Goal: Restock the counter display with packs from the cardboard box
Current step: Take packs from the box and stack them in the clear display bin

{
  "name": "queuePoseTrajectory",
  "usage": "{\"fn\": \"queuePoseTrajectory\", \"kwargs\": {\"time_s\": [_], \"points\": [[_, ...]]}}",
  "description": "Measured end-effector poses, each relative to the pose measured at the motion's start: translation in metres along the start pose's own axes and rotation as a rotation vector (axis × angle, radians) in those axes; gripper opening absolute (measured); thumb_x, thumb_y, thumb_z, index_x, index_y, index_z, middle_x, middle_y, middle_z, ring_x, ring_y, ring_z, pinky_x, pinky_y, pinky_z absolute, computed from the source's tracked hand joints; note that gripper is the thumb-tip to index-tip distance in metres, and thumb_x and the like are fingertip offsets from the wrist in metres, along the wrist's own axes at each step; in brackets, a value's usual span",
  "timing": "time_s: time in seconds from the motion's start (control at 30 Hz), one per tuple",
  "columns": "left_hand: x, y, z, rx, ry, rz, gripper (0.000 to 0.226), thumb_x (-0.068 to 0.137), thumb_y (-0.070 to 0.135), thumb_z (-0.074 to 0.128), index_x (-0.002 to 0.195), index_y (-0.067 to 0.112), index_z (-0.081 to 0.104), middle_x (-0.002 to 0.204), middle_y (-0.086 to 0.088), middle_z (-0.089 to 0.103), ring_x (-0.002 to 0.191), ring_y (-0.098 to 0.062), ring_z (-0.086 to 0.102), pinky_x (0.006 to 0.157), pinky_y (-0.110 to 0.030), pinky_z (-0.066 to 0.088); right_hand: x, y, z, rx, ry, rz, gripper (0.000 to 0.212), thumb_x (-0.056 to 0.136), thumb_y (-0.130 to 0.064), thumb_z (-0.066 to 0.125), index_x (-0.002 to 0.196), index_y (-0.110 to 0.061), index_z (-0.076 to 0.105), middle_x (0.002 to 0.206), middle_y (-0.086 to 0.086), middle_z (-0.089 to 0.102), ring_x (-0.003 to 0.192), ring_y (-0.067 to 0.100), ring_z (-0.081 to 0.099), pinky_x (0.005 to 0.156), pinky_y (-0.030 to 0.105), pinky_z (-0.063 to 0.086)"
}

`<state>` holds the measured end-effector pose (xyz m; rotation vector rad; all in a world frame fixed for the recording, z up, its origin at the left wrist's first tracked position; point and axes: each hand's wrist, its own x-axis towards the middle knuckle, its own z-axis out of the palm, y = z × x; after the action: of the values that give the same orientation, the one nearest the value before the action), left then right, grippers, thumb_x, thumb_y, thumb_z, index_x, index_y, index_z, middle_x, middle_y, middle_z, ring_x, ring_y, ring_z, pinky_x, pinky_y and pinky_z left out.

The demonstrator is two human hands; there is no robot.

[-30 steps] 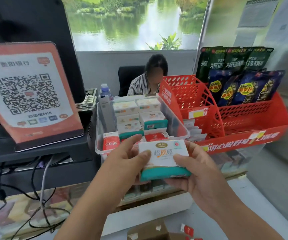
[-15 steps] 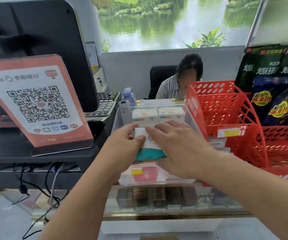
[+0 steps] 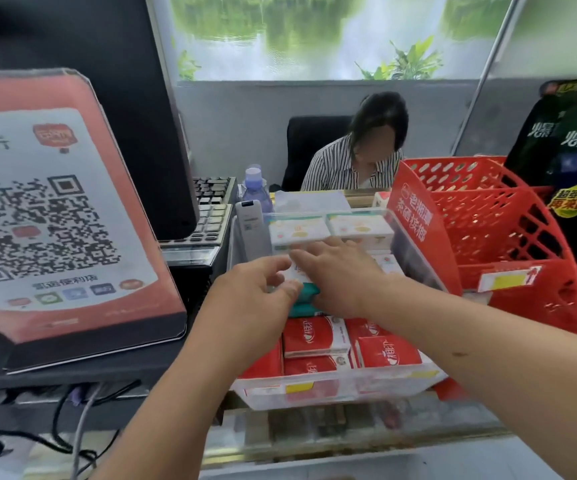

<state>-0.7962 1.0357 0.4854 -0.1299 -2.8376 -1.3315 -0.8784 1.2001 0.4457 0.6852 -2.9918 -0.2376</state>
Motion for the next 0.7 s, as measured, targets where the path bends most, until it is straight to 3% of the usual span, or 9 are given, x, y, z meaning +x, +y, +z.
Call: {"fn": "queuePoseTrajectory", "kwargs": {"time_s": [0.17, 0.23, 0.3, 0.37, 0.47, 0.53, 0.7], "points": [[0.008, -0.004, 0.003, -0.010, -0.043, 0.005, 0.030, 0.092, 0.038, 0.060, 0.121, 0.043, 0.061, 0.101, 0.021, 0.064, 0.091, 0.004, 0.060, 0.079, -0.022, 0.050, -0.001, -0.002, 0.015, -0.026, -0.016, 0.034, 0.053, 0.080, -0.030, 0.066, 0.129, -0.021, 0.048, 0.122, 0.007, 0.054, 0.122, 0.029, 0.043, 0.096, 0.043, 0.045], [0.008, -0.002, 0.005, -0.023, -0.060, 0.000, 0.022, 0.092, 0.036, 0.061, 0.106, 0.053, 0.062, 0.097, 0.023, 0.063, 0.088, 0.008, 0.059, 0.077, -0.019, 0.049, -0.001, -0.006, 0.016, -0.028, -0.001, 0.044, 0.049, 0.085, -0.037, 0.062, 0.129, -0.021, 0.049, 0.121, 0.008, 0.056, 0.120, 0.030, 0.046, 0.095, 0.042, 0.045], [0.007, 0.003, 0.005, -0.021, -0.068, -0.008, 0.031, 0.092, 0.035, 0.061, 0.077, 0.062, 0.055, 0.094, 0.023, 0.063, 0.087, 0.009, 0.058, 0.077, -0.022, 0.051, 0.000, -0.009, 0.017, -0.012, 0.014, 0.045, 0.046, 0.089, -0.039, 0.058, 0.132, -0.023, 0.049, 0.121, 0.006, 0.056, 0.118, 0.029, 0.048, 0.092, 0.041, 0.044], [0.005, 0.006, 0.007, -0.012, -0.065, -0.014, 0.039, 0.092, 0.035, 0.061, 0.067, 0.063, 0.052, 0.094, 0.023, 0.063, 0.088, 0.007, 0.058, 0.081, -0.030, 0.053, -0.001, -0.012, 0.016, 0.031, 0.013, 0.070, 0.045, 0.091, -0.035, 0.058, 0.134, -0.026, 0.048, 0.121, 0.004, 0.055, 0.118, 0.028, 0.048, 0.089, 0.040, 0.043], [0.001, 0.007, 0.007, -0.027, -0.071, 0.000, 0.020, 0.093, 0.035, 0.060, 0.099, 0.054, 0.062, 0.102, 0.018, 0.065, 0.094, -0.001, 0.061, 0.086, -0.035, 0.054, -0.011, -0.015, 0.009, 0.090, 0.021, 0.096, 0.047, 0.091, -0.035, 0.058, 0.135, -0.025, 0.047, 0.120, 0.004, 0.054, 0.116, 0.027, 0.049, 0.089, 0.040, 0.043], [-0.002, 0.006, 0.006, -0.014, -0.063, 0.007, 0.025, 0.093, 0.035, 0.060, 0.116, 0.043, 0.063, 0.108, 0.015, 0.066, 0.097, -0.006, 0.062, 0.088, -0.037, 0.053, -0.022, -0.017, 0.002, 0.100, 0.035, 0.099, 0.049, 0.090, -0.036, 0.059, 0.136, -0.024, 0.047, 0.118, 0.003, 0.054, 0.113, 0.027, 0.050, 0.089, 0.039, 0.042], [-0.015, 0.006, 0.004, -0.043, -0.075, 0.050, 0.031, 0.092, 0.035, 0.061, 0.123, 0.037, 0.063, 0.113, 0.013, 0.066, 0.099, -0.007, 0.063, 0.089, -0.030, 0.051, -0.065, -0.028, -0.027, 0.136, 0.071, 0.137, 0.043, 0.091, -0.035, 0.057, 0.132, -0.023, 0.052, 0.122, 0.003, 0.055, 0.114, 0.029, 0.050, 0.095, 0.045, 0.045]]}}
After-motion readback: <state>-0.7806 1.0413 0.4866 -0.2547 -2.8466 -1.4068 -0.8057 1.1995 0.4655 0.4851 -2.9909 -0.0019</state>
